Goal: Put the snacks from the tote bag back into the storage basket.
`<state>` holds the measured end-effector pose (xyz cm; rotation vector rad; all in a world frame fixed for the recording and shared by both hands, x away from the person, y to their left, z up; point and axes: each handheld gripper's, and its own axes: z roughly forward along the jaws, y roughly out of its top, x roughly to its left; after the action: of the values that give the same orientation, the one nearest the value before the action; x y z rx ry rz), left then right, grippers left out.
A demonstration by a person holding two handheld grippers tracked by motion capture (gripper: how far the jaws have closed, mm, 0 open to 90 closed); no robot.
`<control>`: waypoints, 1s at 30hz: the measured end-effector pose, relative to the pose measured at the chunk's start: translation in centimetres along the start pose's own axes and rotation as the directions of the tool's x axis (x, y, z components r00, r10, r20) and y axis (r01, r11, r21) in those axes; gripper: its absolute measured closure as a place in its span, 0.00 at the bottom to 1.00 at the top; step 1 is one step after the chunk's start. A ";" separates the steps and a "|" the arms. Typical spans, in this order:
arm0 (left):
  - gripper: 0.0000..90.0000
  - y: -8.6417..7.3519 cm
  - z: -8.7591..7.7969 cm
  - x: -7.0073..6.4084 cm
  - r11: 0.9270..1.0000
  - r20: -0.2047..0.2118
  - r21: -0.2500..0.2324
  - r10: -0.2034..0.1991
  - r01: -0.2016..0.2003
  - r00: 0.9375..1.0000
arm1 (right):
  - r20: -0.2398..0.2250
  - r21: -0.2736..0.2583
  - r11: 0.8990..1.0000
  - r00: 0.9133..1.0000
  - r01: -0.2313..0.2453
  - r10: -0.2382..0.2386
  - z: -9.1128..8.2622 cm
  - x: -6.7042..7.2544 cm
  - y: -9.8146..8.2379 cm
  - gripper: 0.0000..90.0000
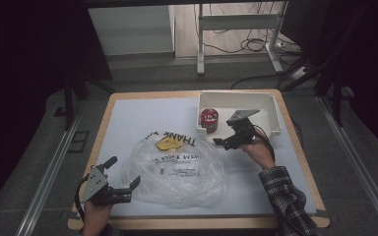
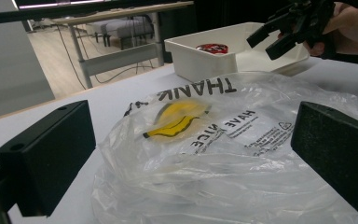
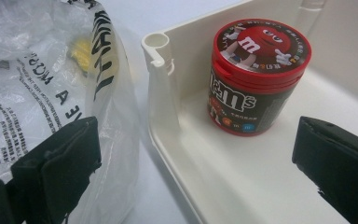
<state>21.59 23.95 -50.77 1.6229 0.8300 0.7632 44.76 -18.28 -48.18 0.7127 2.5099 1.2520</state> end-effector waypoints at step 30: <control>0.00 0.0 0.0 0.0 1.000 0.003 0.004 -0.003 0.003 1.000 | 0.022 -0.052 0.998 0.999 -0.040 0.041 -2.4 1.8 -1.9 0.02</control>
<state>21.60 23.94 -50.78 1.6263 0.8320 0.7575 41.64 -19.91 -48.23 0.7645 2.4475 1.3097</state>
